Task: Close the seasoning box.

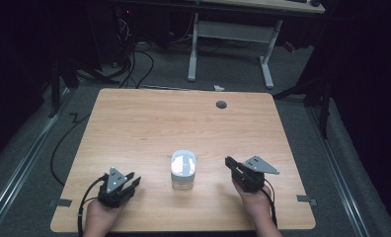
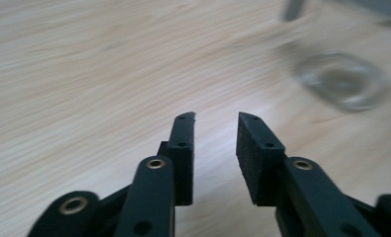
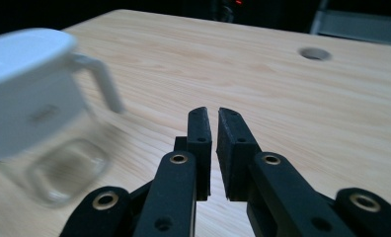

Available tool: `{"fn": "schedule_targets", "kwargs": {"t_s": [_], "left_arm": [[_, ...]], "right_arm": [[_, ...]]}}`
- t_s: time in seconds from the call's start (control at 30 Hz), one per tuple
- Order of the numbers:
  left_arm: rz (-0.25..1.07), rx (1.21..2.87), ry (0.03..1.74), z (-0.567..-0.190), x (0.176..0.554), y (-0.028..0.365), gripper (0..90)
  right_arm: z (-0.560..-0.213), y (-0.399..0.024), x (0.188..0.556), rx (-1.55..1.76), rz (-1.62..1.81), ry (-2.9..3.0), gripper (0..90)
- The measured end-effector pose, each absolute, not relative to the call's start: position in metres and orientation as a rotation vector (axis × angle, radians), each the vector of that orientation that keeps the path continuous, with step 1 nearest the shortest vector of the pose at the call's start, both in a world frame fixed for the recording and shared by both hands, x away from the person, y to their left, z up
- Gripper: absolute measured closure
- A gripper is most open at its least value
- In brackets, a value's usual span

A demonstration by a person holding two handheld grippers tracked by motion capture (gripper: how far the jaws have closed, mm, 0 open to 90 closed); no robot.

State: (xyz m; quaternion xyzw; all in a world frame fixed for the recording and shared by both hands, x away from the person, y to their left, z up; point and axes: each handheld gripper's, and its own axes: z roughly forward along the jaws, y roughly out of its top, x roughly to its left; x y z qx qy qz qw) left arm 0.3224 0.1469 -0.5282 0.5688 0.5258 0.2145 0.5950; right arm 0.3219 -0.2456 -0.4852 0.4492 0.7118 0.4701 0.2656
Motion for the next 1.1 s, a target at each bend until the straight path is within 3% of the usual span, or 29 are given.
{"fn": "schedule_targets", "kwargs": {"t_s": [0.13,0.3,0.4,0.63,1.1], "left_arm": [[0.576,1.272,1.289,-0.528,0.332,0.168,58.4],[0.632,1.239,1.328,-0.531,0.338,0.182,51.4],[0.635,1.225,1.34,-0.532,0.34,0.184,49.2],[0.637,1.275,1.303,-0.534,0.333,0.173,46.7],[0.624,1.275,1.298,-0.535,0.33,0.167,46.1]], "right_arm": [[-0.493,-0.275,0.32,1.29,1.226,1.874,82.4],[-0.502,-0.307,0.311,1.354,1.174,1.82,73.3],[-0.508,-0.321,0.3,1.384,1.134,1.781,64.6],[-0.516,-0.337,0.289,1.445,1.089,1.727,55.3],[-0.52,-0.33,0.29,1.419,1.07,1.776,52.8]]}}
